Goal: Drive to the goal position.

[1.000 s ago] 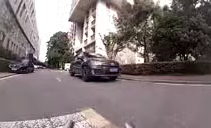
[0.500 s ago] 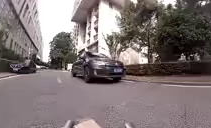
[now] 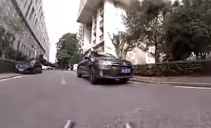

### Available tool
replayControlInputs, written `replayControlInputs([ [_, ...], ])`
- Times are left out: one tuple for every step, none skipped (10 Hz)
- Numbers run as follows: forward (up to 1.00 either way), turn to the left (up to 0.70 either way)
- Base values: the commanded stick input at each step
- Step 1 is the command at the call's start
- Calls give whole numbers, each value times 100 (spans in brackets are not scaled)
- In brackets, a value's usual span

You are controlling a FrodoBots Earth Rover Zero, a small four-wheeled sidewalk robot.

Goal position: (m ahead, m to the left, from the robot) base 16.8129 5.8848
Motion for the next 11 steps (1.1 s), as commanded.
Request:
replayControlInputs([
  [70, 14],
  [70, 14],
  [70, 14],
  [70, 14],
  [70, 14],
  [70, 14],
  [70, 14],
  [70, 14],
  [70, 14],
  [70, 14],
  [70, 14],
])
